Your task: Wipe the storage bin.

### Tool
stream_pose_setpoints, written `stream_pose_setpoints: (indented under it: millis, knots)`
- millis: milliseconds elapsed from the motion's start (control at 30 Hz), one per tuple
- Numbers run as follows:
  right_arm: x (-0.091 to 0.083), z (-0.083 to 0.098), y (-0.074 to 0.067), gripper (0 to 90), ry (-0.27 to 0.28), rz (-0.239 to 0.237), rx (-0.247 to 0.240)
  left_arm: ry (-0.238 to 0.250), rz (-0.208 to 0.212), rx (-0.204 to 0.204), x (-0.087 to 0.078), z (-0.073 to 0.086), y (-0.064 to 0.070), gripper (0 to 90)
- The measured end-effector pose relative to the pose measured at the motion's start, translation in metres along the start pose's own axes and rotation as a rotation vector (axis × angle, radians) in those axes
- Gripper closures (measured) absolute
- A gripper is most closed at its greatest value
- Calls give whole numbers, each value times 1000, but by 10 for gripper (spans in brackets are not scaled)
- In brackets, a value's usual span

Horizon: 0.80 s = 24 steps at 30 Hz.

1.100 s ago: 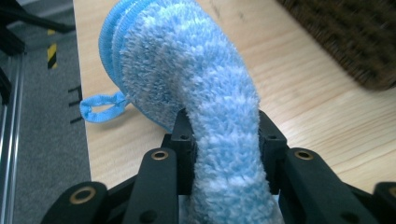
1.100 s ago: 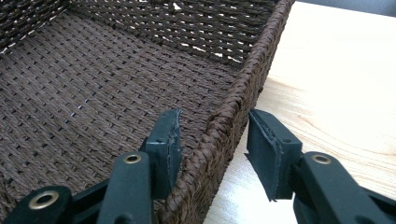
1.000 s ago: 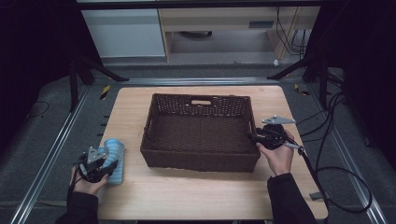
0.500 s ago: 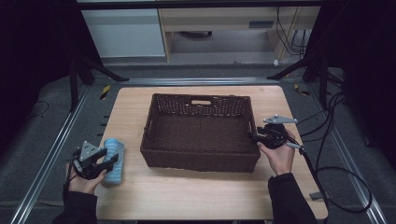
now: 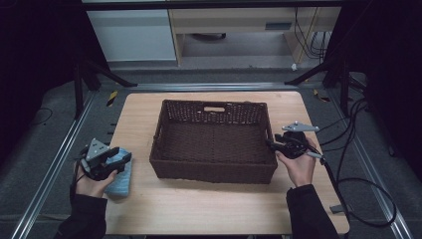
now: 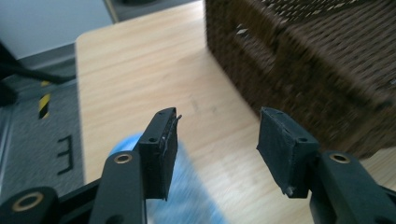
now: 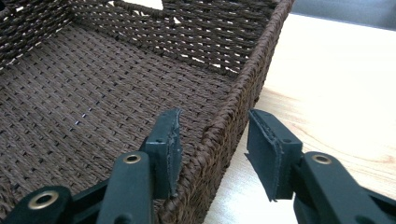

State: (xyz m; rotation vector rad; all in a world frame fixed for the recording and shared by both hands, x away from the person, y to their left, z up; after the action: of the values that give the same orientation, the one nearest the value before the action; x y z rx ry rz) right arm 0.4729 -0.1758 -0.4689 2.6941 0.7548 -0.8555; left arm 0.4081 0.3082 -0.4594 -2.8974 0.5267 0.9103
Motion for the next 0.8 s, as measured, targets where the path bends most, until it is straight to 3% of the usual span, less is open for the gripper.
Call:
stream_pose_setpoints:
  millis: [167,400,800]
  knots:
    - [-2,-1,1,589,0,-1,-7,5,47,15,13,-21,21,466]
    - [-4,-2,-2,661,-6,-14,-15,-9,92,14,30,-36,43,470]
    - [-3,-2,-2,707,-1,-9,-4,-92,110,-6,52,-27,55,557]
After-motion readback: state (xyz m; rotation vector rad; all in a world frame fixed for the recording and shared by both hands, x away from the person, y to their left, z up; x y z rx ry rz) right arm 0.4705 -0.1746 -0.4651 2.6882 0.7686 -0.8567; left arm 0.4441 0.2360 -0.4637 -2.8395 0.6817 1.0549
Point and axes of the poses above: each handheld gripper's, and its own axes: x roughly forward along the jaws, z roughly out of its underside, y roughly to its right, the point moved 9 cm from there along x, roughly forward along the jaws, and after that the axes turned 8 degrees about -x, right-handed, at the moved point
